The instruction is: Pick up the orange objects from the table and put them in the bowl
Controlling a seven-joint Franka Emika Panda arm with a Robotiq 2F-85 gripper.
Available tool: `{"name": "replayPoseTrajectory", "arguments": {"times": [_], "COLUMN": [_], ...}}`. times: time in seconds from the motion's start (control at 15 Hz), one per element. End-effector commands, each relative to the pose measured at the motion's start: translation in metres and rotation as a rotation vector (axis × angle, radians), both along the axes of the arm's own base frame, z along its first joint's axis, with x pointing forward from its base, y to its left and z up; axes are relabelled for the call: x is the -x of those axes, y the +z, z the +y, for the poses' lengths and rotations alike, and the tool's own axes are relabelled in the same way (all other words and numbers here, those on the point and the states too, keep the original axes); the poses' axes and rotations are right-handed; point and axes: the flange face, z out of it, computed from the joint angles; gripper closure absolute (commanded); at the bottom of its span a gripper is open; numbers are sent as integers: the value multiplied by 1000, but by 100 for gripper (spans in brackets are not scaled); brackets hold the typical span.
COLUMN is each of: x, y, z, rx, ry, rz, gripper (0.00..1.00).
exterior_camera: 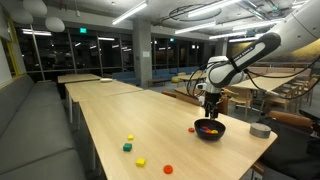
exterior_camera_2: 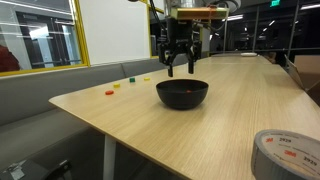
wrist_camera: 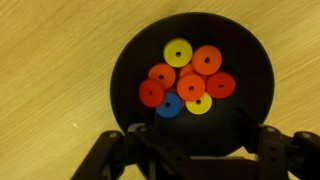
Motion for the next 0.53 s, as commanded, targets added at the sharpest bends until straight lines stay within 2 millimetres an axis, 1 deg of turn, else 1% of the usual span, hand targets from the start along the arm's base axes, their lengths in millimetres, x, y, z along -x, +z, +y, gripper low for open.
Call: {"name": "replayPoseTrajectory", "arguments": {"times": [0.0, 0.07, 0.27, 0.47], "x": [-8, -8, -5, -3], "y": [10, 12, 18, 18], "z": [12, 20, 60, 112], "rx": [-4, 2, 12, 20], "ry": [9, 19, 78, 152], "rz": [-3, -7, -13, -6], "gripper": [0, 0, 0, 0]}}
